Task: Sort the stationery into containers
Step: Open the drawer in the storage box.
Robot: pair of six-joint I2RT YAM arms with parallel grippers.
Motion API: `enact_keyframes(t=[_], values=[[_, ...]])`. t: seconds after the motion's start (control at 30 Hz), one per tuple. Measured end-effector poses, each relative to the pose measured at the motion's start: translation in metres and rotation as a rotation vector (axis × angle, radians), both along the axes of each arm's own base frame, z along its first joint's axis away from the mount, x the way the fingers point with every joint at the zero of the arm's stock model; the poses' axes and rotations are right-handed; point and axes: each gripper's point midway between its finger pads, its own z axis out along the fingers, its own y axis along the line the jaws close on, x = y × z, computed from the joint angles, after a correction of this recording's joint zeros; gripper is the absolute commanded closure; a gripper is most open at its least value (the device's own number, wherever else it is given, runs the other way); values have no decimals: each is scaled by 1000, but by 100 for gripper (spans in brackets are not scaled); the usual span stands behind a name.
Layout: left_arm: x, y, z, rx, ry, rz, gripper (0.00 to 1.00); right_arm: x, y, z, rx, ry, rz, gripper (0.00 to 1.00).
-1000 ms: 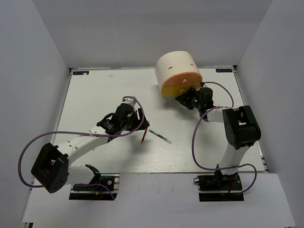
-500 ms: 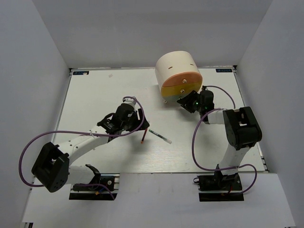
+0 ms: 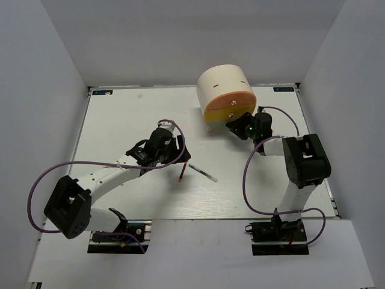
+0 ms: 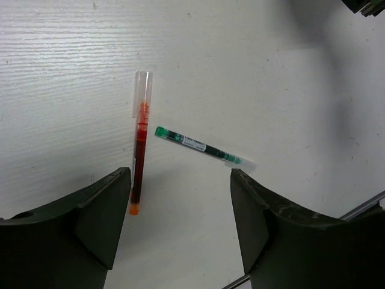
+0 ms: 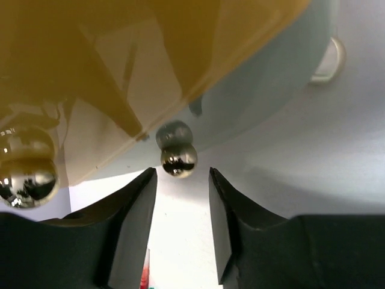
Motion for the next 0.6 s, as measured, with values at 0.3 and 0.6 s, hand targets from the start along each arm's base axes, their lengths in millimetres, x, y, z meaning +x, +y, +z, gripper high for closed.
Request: enact_keyframes(t=[0.3,0.6], values=[[3,-3,-5,20,19,-9,23,12,3,0,6,-14,0,55],[3,-3,-7,26,25,-11,23,18,6,-1,11,-20,8,78]])
